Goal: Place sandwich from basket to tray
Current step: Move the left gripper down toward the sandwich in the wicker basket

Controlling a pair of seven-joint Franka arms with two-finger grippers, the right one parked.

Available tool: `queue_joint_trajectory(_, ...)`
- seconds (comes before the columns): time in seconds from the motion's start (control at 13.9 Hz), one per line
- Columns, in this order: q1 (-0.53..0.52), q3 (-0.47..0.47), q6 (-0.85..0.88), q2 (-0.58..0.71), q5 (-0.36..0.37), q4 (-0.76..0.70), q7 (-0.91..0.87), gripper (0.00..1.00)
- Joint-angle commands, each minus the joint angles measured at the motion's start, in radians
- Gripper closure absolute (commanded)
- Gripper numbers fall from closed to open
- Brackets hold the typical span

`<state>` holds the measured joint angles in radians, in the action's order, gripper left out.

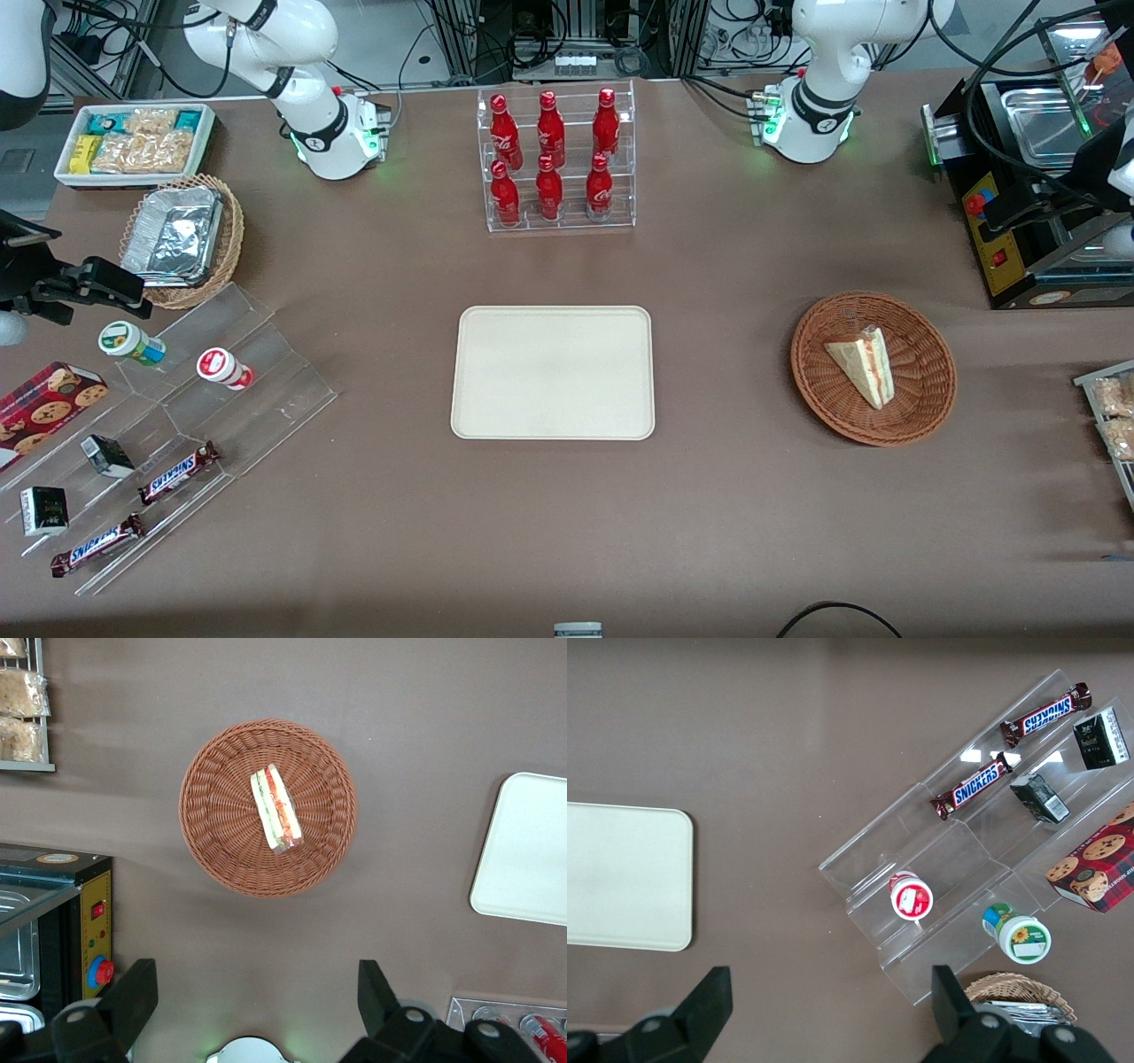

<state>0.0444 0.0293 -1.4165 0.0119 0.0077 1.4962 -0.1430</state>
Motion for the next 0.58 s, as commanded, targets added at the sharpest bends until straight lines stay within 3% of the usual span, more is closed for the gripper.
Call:
queue_joint_trajectory(0.0, -0.011, -0.002, 0.004, 0.005, -0.012, 0.002, -0.007, 0.0)
queue_joint_trajectory(0.5, -0.026, 0.014, -0.016, -0.036, -0.014, 0.018, -0.017, 0.0)
